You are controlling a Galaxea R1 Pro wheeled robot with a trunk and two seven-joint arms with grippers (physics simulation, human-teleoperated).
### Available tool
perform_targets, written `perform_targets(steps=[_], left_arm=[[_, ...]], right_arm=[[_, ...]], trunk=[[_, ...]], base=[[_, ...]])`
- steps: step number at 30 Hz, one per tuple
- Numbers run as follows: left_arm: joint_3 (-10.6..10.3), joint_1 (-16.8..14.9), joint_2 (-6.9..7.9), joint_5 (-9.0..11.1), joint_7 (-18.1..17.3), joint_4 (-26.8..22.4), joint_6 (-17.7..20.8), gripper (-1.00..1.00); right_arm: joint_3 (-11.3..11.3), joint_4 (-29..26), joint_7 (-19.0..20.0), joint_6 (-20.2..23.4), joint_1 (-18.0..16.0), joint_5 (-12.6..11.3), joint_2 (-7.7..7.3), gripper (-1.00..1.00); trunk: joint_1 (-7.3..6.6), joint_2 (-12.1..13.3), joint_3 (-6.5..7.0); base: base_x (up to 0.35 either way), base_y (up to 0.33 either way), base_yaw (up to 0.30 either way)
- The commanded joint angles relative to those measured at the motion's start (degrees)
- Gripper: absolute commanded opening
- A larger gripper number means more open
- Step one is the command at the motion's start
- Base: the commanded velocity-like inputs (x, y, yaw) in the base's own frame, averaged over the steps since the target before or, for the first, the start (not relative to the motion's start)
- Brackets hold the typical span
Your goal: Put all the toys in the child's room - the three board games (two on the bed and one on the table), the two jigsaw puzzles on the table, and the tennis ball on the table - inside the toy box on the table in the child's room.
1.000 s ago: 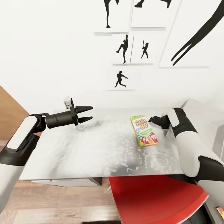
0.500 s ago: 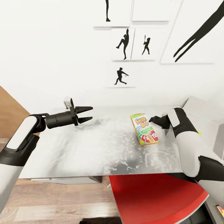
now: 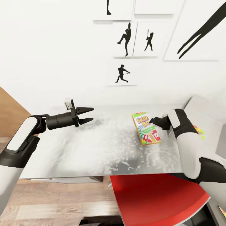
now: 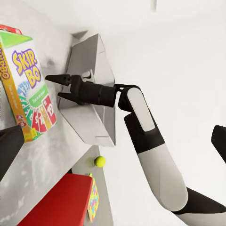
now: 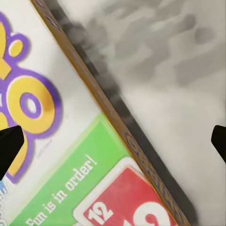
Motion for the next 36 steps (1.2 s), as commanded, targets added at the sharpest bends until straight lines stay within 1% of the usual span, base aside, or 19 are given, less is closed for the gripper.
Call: perform_targets(steps=[1,18,31,36], left_arm=[[-0.1,-0.1,0.05,0.0,-0.1,0.0,0.1,1.0],[0.0,-0.1,0.11,0.1,-0.1,0.0,0.1,1.0],[0.2,-0.1,0.13,0.1,-0.1,0.0,0.1,1.0],[0.2,-0.1,0.13,0.2,-0.1,0.0,0.1,1.0]], right_arm=[[-0.1,0.0,-0.5,0.1,0.0,-0.6,0.02,1.0],[0.0,0.0,-0.6,-0.4,0.0,-0.3,0.07,1.0],[0.0,0.0,-0.6,-0.4,0.0,-0.3,0.07,1.0],[0.0,0.0,-0.6,-0.4,0.0,-0.3,0.07,1.0]], trunk=[[0.03,-0.1,-0.18],[0.03,-0.1,-1.71],[0.03,-0.1,-1.88],[0.03,-0.1,-1.88]], base=[[0.0,0.0,0.0],[0.0,0.042,0.0],[0.0,0.008,0.0],[0.0,0.153,0.0]])
